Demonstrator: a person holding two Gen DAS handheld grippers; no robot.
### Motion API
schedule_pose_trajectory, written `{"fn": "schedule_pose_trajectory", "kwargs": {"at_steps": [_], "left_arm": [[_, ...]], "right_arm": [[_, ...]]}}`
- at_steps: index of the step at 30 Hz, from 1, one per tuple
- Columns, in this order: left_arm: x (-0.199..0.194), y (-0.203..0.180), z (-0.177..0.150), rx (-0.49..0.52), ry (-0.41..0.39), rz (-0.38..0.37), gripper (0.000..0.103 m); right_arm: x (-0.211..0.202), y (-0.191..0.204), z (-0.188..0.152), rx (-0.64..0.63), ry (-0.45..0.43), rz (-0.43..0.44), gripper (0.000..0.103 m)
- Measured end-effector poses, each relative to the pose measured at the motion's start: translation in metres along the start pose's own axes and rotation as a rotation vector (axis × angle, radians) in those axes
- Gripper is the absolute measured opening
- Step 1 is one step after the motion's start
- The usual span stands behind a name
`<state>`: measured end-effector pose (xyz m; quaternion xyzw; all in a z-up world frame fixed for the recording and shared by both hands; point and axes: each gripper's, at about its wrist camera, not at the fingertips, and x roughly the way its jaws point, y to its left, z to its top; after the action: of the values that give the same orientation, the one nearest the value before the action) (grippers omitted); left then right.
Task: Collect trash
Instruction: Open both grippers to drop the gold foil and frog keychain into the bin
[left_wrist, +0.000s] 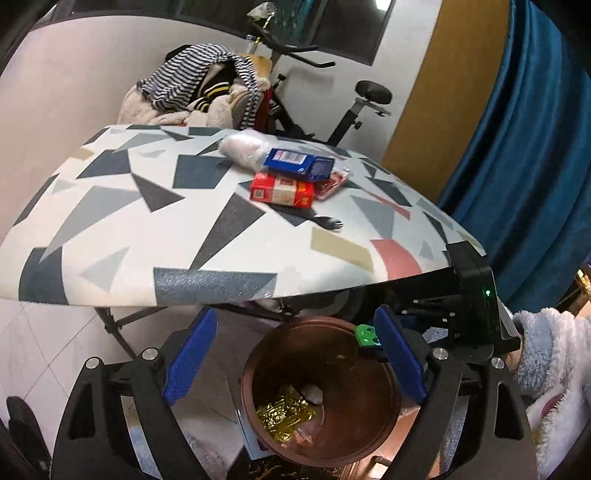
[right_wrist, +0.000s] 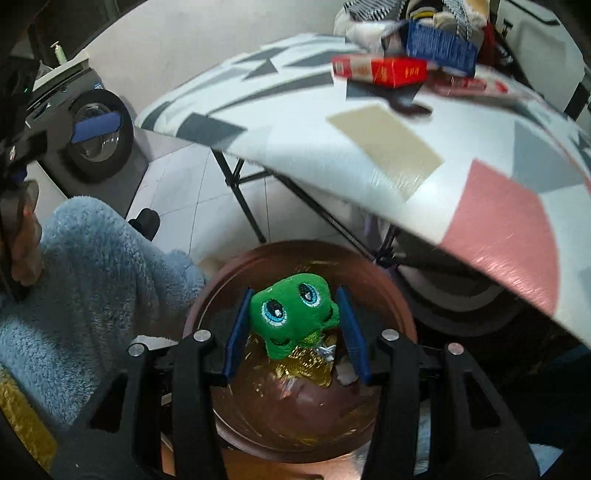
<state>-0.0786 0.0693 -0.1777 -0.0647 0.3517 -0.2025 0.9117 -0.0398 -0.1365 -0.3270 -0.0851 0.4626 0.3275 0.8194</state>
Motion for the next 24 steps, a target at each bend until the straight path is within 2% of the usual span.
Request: {"fn": "schedule_pose_trajectory", "kwargs": {"at_steps": [3, 8, 18, 21, 23, 24], "left_arm": [[0.003, -0.001, -0.001, 0.004, -0.021, 0.021, 0.089], [0.013, -0.002, -0.003, 0.024, 0.017, 0.025, 0.089], [0.017, 0.003, -0.004, -0.009, 0.023, 0.065, 0.089], [0.015, 0.007, -0.004, -0.03, 0.016, 0.075, 0.089], [0.015, 0.008, -0.003, -0.037, 0.013, 0.081, 0.089], [0.014, 0.008, -0.003, -0.038, 0.012, 0.083, 0.089]], "right_arm": [[0.009, 0.003, -0.003, -0.004, 0.031, -0.008, 0.048], [0.021, 0.006, -0.005, -0.014, 0.068, -0.041, 0.049], [0.026, 0.001, -0.007, 0.008, 0.089, -0.114, 0.053], [0.021, -0.003, -0.008, 0.03, 0.068, -0.132, 0.066], [0.015, -0.006, -0.008, 0.036, 0.049, -0.141, 0.086], [0.013, -0.007, -0.008, 0.036, 0.041, -0.144, 0.091]]}}
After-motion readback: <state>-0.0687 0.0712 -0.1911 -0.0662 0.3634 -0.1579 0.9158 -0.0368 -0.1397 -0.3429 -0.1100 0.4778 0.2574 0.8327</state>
